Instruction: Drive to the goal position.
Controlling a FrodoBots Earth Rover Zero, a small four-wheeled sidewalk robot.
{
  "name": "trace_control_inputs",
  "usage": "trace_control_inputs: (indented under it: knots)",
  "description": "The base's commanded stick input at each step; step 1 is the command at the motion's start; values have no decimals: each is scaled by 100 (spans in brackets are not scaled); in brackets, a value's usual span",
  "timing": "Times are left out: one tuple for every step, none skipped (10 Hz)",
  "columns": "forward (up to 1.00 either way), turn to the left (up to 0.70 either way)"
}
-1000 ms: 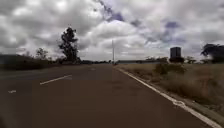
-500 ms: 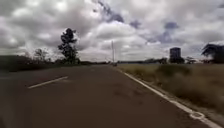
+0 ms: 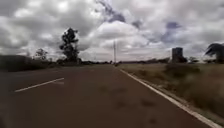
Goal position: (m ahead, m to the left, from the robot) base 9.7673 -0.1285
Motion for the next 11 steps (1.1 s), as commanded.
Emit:
trace_control_inputs:
  knots:
    - [85, 0]
    - [85, 0]
    - [85, 0]
    - [85, 0]
    - [85, 0]
    - [85, 0]
    - [85, 0]
    - [85, 0]
    - [85, 0]
    - [85, 0]
    - [85, 0]
